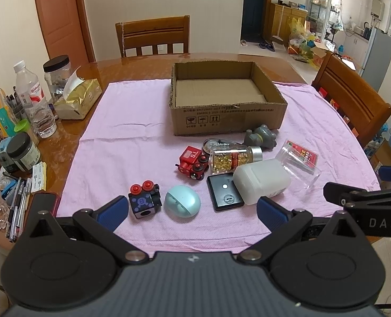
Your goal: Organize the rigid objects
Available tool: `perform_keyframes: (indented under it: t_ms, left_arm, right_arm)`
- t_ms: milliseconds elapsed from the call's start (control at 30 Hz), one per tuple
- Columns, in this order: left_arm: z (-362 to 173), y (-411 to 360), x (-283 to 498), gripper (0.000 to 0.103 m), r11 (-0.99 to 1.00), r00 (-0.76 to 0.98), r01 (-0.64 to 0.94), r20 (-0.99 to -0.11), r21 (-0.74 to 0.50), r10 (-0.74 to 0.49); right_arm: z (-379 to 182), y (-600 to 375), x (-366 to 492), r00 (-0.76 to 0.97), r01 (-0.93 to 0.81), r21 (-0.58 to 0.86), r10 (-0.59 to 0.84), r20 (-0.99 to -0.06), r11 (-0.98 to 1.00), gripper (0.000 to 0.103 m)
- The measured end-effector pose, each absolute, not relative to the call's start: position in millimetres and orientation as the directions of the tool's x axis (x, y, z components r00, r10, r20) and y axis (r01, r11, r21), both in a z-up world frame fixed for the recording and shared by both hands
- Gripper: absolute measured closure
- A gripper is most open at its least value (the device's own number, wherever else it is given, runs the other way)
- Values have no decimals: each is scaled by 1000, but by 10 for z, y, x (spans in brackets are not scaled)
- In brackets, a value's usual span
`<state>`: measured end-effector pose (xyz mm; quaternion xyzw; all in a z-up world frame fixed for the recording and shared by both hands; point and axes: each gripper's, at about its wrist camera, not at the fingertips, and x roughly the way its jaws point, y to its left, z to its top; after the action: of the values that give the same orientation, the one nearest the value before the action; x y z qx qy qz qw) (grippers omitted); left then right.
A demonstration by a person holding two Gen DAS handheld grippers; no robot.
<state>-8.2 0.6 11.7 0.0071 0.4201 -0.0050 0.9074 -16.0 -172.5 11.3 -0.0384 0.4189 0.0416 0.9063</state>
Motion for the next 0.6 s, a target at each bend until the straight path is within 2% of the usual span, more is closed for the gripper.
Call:
perform_keyframes:
  t_ms: [600]
  left_arm:
    - [125, -59, -72, 1, 1000, 658, 13, -753, 19, 6]
  right_arm:
    - [139, -1765, -145, 650, -125, -34, 56, -758, 992, 0]
